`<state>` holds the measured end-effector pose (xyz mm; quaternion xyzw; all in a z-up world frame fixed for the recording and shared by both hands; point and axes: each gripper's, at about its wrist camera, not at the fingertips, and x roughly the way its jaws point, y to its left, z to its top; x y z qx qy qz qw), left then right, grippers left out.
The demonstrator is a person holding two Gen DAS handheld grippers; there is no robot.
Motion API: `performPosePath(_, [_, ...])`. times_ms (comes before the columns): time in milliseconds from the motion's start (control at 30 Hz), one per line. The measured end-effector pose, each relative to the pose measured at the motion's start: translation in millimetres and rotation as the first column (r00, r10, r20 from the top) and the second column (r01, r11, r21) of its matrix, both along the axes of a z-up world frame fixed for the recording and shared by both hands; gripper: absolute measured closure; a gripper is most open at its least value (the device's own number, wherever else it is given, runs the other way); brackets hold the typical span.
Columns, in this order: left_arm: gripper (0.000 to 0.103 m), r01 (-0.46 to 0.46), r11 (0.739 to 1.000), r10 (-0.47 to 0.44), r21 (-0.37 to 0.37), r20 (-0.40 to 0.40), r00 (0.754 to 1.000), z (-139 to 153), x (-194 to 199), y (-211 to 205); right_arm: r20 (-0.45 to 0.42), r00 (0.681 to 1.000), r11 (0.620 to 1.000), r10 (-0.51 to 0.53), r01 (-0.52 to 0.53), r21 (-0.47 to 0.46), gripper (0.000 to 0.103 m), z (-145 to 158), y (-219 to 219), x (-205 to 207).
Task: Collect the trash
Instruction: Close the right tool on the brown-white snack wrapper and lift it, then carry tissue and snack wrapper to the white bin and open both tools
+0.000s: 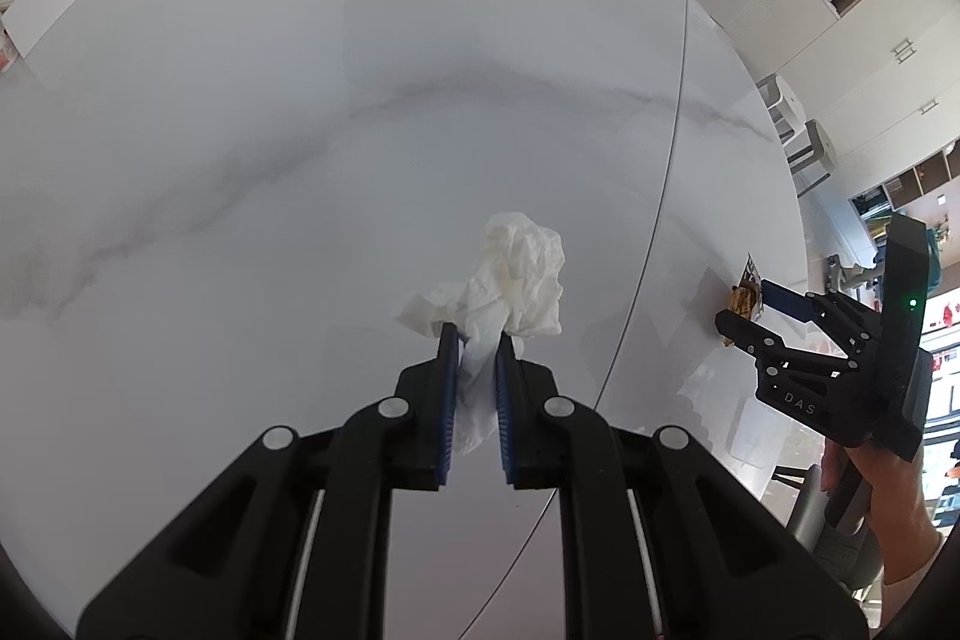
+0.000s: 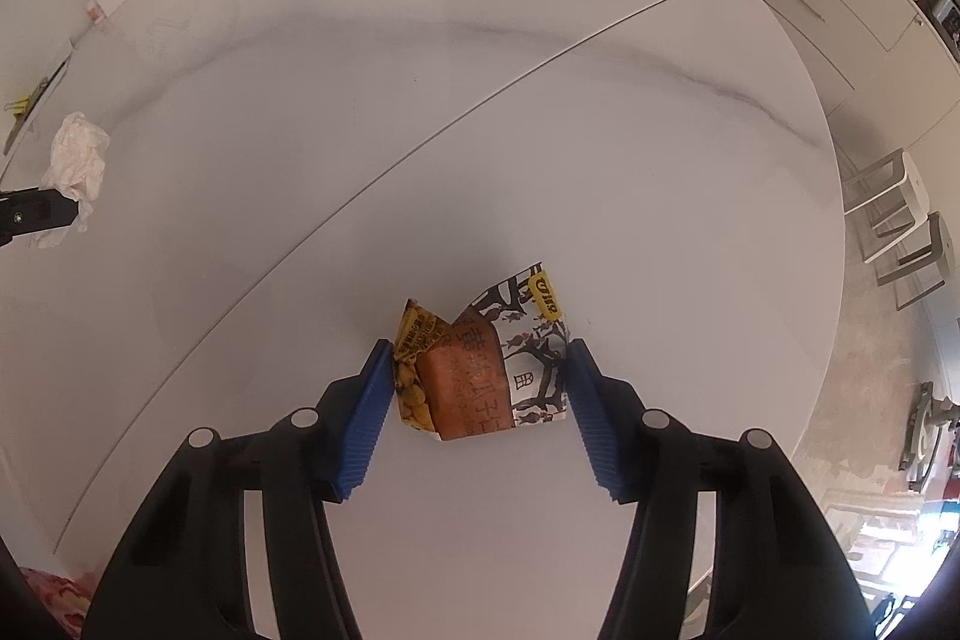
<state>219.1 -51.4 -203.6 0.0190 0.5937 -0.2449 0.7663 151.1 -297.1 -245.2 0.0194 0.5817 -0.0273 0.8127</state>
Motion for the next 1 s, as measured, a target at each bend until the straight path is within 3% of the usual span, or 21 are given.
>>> performPosePath(300, [0.091,0.072,0.997,-0.071,-0.039,0.034,0.997,22.4,-21.9,-18.1,0.055,0.998,0.998,-0.008,0.005,0.069,0.045,37.2,-2.1,-21.3])
performPosePath(667, [0.091,0.068,0.997,-0.066,-0.03,0.072,0.995,48.6,-102.5,-67.9,0.109,0.992,0.989,0.07,-0.083,0.121,0.044,69.0,-33.2,-91.6])
performPosePath(800, [0.091,0.025,0.999,-0.023,-0.022,0.105,0.994,58.7,-145.2,-101.2,0.145,0.981,0.978,0.131,-0.151,0.144,0.044,76.6,-61.3,-124.1])
performPosePath(1000, [0.091,-0.129,0.99,0.134,-0.05,0.101,0.986,64.1,-220.4,-153.8,0.211,0.936,0.935,0.283,-0.318,0.157,0.044,86.9,-104.2,-179.9])
